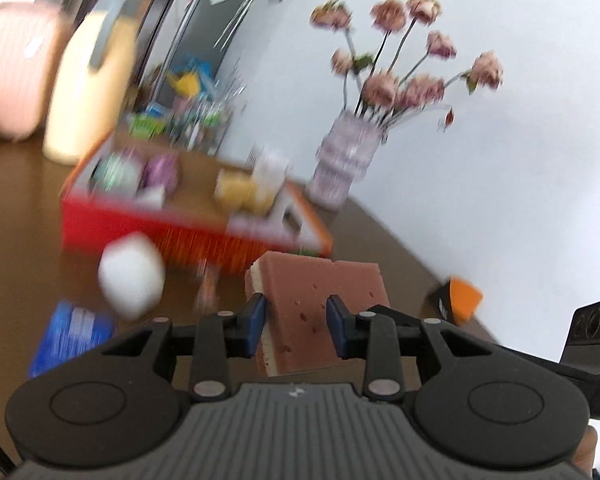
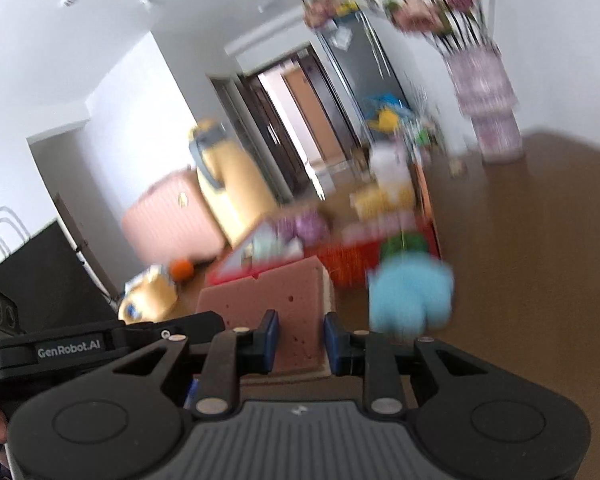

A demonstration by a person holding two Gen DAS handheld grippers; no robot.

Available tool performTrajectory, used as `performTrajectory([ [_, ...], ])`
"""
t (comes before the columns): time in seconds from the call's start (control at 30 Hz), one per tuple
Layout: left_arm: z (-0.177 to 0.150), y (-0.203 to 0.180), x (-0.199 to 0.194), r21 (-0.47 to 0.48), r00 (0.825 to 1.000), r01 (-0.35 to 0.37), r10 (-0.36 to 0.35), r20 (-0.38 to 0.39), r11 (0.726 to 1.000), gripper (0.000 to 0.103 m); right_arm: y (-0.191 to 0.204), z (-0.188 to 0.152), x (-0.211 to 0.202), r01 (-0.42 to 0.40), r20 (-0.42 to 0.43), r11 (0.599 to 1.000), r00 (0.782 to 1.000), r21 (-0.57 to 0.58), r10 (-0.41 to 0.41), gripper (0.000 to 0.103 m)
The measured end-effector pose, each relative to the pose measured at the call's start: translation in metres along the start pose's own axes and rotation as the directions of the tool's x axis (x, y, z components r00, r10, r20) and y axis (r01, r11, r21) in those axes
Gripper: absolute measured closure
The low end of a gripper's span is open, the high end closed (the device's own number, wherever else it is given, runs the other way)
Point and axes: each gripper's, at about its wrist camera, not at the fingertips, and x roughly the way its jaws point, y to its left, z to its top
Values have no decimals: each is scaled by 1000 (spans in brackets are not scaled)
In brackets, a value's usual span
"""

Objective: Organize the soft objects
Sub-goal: 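Carry the sponge block into the cardboard box and open both grippers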

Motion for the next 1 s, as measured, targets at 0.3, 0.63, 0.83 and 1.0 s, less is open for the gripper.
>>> performTrajectory([
  [0.3, 141, 19, 132, 15, 999, 44, -44, -30, 999, 70, -48, 131, 125, 96, 33, 993, 995, -72, -93, 79],
  [0.63, 169, 68, 267, -71, 974, -65, 48, -221, 995, 70, -89, 131, 238, 222, -142, 969, 961, -108, -236, 79],
  [0.83, 154, 78, 296, -76, 941, -126, 96, -324, 989, 70, -68, 114, 253, 312, -189, 908, 909, -280, -371, 78],
  [1.0, 155, 72, 303, -85, 927, -164, 125, -353, 983, 68, -63, 125, 246, 318, -213, 906, 900, -280, -381, 76],
])
